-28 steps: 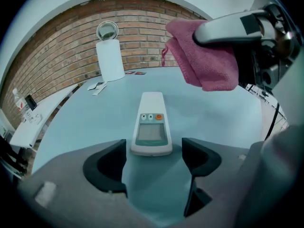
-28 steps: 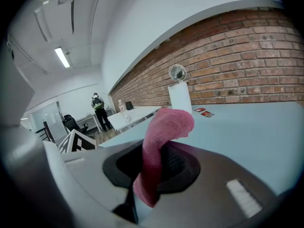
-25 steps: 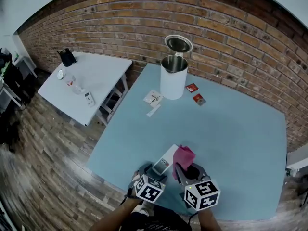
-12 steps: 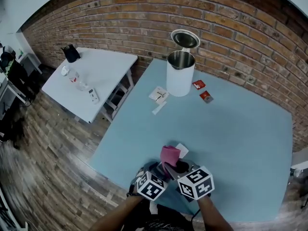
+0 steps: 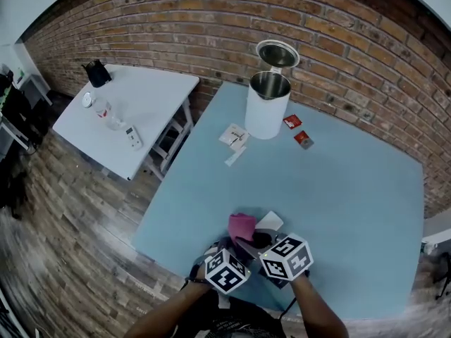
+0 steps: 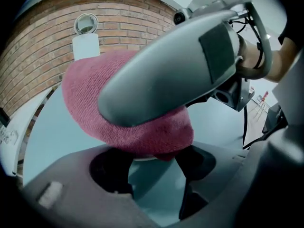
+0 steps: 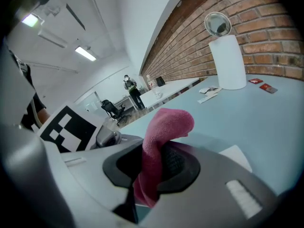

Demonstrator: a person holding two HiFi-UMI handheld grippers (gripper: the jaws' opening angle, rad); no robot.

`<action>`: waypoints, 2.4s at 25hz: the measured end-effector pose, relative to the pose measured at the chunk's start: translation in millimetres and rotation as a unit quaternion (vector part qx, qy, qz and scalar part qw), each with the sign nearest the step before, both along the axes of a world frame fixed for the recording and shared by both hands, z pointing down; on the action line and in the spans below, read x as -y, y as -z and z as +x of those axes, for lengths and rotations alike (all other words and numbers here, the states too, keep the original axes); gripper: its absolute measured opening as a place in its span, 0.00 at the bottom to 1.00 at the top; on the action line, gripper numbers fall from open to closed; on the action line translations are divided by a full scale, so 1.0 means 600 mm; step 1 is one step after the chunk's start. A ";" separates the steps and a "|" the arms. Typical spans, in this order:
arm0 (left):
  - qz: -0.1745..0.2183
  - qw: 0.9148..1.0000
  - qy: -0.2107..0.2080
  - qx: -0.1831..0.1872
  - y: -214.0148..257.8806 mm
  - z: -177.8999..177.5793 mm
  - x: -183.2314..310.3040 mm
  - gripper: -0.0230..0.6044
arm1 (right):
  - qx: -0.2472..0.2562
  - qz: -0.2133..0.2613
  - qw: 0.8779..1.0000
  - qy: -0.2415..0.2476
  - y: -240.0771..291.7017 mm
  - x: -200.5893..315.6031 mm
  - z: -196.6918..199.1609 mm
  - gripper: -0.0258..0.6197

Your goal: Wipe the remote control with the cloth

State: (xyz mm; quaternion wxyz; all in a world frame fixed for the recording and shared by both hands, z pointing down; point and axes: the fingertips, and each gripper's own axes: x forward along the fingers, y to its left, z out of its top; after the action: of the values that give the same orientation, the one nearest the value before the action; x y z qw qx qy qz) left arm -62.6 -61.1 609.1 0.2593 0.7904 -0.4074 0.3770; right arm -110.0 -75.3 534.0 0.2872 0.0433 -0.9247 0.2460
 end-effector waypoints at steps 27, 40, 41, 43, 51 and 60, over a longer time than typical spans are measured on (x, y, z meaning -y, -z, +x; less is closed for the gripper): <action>-0.033 0.999 -0.041 0.012 -0.003 -0.002 -0.008 0.47 | -0.041 0.060 0.994 -0.086 -0.042 0.125 0.075 0.16; -0.043 0.998 -0.034 0.019 -0.006 -0.007 -0.010 0.47 | -0.024 0.019 0.974 -0.226 -0.047 0.216 0.158 0.16; -0.043 0.998 -0.032 0.019 -0.005 -0.007 -0.010 0.47 | -0.024 0.019 0.971 -0.236 -0.046 0.220 0.166 0.16; -0.043 0.999 -0.026 0.018 -0.005 -0.008 -0.009 0.47 | -0.016 0.016 0.967 -0.255 -0.038 0.226 0.183 0.16; -0.053 0.998 -0.012 0.023 -0.006 -0.012 -0.006 0.47 | 0.014 -0.001 0.929 -0.370 -0.042 0.239 0.247 0.16; -0.047 0.998 -0.015 0.024 -0.005 -0.010 -0.005 0.47 | 0.060 -0.018 0.902 -0.428 -0.040 0.198 0.221 0.16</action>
State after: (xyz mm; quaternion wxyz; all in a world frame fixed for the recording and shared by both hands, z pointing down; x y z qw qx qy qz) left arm -68.4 -58.2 612.2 0.2802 0.7742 -0.3832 0.4186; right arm 22.8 -193.9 557.9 0.0987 0.4148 -0.8282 0.3637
